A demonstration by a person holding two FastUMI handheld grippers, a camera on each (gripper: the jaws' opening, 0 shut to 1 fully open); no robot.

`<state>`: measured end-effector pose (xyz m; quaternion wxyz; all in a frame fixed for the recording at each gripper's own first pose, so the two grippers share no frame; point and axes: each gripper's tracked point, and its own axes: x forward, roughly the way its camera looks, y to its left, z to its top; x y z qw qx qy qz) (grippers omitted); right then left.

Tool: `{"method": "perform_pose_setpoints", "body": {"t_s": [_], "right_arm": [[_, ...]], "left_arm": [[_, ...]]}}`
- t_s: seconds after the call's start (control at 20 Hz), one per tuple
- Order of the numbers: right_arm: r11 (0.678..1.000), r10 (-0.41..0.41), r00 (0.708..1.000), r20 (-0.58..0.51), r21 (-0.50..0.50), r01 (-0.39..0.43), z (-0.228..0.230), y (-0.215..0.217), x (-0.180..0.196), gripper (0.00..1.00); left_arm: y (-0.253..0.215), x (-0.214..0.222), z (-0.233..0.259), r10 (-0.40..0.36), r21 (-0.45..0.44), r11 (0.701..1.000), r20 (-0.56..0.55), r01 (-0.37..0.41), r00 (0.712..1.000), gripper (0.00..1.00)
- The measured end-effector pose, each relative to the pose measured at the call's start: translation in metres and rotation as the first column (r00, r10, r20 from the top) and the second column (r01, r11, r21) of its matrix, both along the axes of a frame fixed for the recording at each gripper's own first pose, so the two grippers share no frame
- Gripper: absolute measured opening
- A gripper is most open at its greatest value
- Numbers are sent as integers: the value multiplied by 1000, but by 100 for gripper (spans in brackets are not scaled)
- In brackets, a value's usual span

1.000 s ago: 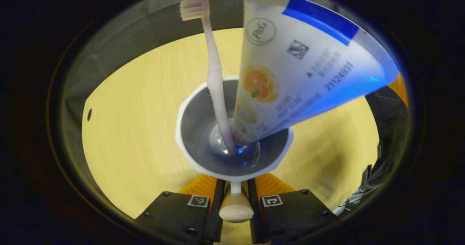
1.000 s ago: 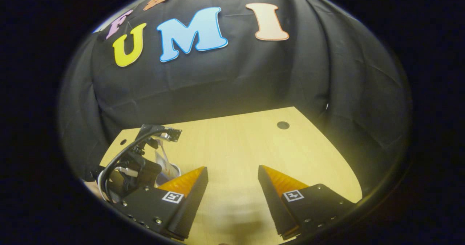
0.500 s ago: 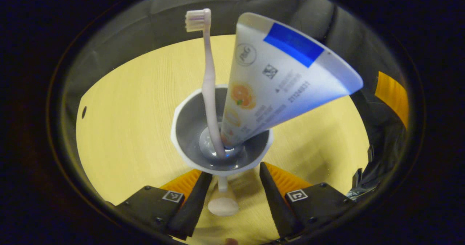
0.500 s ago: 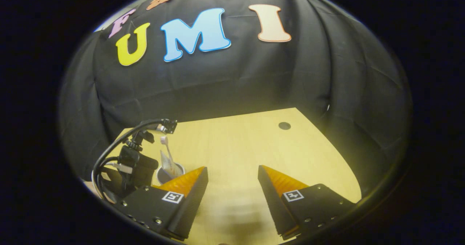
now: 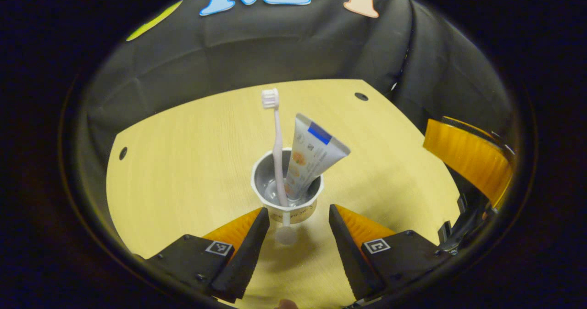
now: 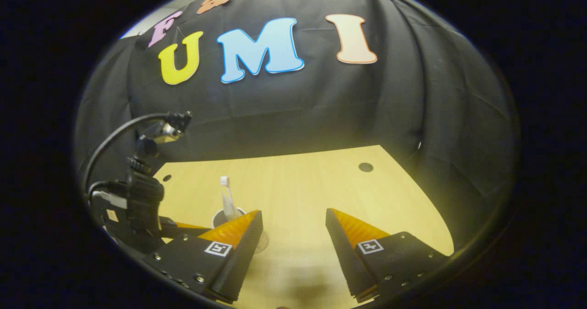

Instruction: Put the toothbrush and toothpaste on the desktop into the cup, then pick up the cup and place it on the coaster on the desktop.

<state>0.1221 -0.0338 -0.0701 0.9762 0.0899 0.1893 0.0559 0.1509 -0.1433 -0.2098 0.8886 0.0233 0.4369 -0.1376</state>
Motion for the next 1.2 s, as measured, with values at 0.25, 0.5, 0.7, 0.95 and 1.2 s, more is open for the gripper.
{"method": "perform_pose_setpoints", "body": {"t_s": [0.25, 0.5, 0.7, 0.95, 1.2], "right_arm": [[999, 31, 997, 72, -26, -29, 26, 11, -14, 83], [997, 57, 984, 169, -58, -47, 58, 21, -34, 84], [996, 57, 957, 284, -89, -33, 91, 25, -47, 83], [995, 48, 931, 362, -102, -11, 113, 27, -62, 83], [994, 42, 914, 405, -111, 3, 123, 24, -71, 83]], "left_arm": [[21, -10, 50, 55, -18, 998, 172, -53, 983, 88], [43, -27, 111, 167, -112, 984, 345, -136, 923, 88], [62, -43, 141, 242, -175, 968, 490, -177, 837, 88], [78, -86, 176, 300, -246, 952, 613, -184, 731, 88], [82, -112, 188, 320, -259, 947, 734, -189, 599, 87]]}}
